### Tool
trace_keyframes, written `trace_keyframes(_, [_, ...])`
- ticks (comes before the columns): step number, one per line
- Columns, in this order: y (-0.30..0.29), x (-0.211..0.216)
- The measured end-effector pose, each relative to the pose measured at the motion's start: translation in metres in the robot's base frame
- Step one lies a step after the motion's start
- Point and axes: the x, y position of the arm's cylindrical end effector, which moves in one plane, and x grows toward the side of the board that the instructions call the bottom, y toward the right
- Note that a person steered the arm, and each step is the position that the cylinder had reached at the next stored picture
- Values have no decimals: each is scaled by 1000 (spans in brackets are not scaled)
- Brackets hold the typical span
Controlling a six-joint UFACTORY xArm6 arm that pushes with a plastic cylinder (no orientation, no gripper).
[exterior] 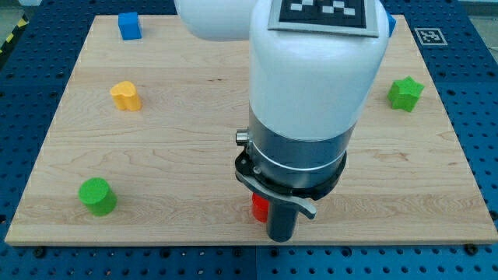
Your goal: Push the red circle to the bottom center of the board
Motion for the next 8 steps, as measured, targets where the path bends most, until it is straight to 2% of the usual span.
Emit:
trace_keyframes(5, [-34,0])
trace_keyframes(8, [-58,-42])
